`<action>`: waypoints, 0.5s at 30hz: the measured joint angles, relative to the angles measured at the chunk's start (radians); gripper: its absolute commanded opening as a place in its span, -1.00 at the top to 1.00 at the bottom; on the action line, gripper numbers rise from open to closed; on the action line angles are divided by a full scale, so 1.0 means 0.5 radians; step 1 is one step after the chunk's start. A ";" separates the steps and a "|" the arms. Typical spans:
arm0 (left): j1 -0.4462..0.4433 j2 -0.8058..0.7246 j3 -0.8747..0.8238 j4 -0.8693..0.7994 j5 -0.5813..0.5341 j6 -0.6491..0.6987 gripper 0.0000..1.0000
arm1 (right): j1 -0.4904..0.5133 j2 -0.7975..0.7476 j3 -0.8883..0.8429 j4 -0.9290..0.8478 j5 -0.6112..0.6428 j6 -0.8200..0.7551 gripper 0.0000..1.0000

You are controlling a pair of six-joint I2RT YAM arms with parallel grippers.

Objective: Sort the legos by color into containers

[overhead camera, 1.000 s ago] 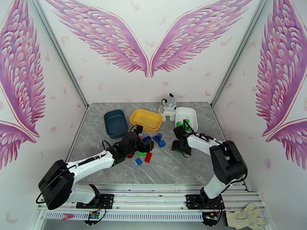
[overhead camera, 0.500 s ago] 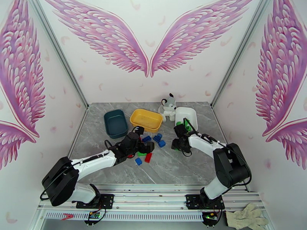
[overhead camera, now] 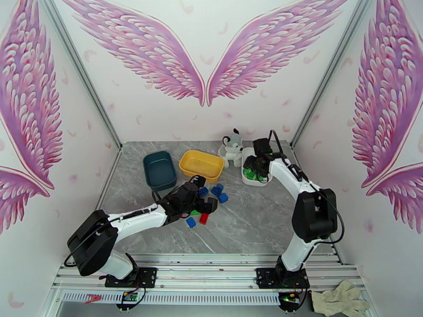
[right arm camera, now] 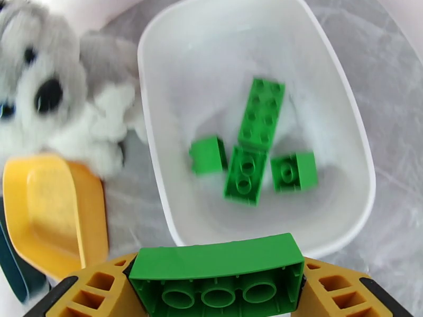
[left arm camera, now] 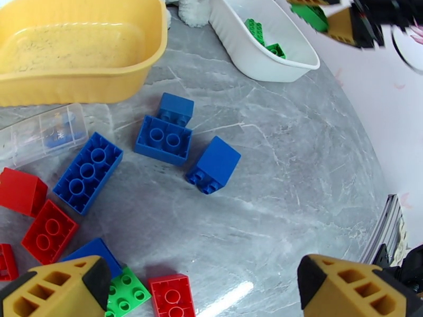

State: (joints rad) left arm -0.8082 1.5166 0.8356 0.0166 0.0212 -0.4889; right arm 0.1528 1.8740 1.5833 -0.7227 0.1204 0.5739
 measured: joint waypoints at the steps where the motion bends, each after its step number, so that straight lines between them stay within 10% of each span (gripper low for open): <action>1: 0.000 0.000 0.006 -0.020 -0.024 0.014 -0.98 | 0.000 0.053 0.062 -0.014 0.011 -0.005 -0.66; 15: 0.121 -0.188 -0.032 -0.076 -0.230 0.056 -0.97 | 0.217 -0.515 -0.384 0.079 -0.146 -0.057 -0.51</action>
State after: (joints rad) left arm -0.7475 1.4227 0.8196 -0.0212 -0.0937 -0.4606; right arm 0.2615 1.6165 1.3914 -0.6830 0.0475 0.5453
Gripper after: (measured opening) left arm 0.987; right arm 0.772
